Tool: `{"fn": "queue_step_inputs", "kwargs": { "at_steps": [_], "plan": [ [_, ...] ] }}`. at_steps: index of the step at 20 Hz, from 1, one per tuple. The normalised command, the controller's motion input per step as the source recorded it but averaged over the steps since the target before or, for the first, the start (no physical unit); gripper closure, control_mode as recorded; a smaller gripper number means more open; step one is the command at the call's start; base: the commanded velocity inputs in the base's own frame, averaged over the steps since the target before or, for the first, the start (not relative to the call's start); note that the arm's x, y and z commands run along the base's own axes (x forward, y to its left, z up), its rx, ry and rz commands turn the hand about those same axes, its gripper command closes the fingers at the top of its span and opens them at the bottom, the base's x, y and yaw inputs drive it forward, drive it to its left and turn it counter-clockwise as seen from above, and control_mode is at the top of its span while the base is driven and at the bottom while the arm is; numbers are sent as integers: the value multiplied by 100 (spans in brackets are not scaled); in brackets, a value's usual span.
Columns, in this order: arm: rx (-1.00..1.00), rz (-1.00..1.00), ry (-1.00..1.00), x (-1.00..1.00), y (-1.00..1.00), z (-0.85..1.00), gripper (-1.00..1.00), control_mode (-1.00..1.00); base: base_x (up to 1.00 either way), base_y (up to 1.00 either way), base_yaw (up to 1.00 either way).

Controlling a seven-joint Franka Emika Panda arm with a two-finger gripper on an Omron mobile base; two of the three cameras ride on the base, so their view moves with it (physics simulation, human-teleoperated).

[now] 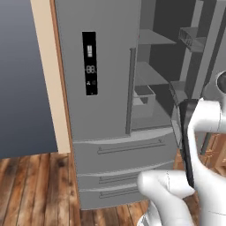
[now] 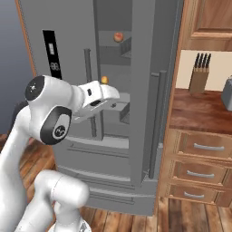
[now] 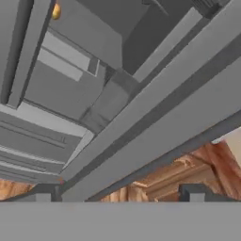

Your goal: Retrieve the peach and mango from the fridge and place them into the bowl on the dining table.

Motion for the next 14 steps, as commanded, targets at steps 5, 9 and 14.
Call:
{"fn": "queue_step_inputs", "kwargs": {
  "at_steps": [5, 9, 14],
  "plan": [
    [-56, -2, 7, 93, 60, 0, -100, -100, 0, 0, 0],
    [-32, -5, 25, 100, 0, 0, -100, -100, 0, 0, 0],
    [-8, -1, 42, 100, -69, 0, -100, -100, 0, 0, 0]
  ]
}}
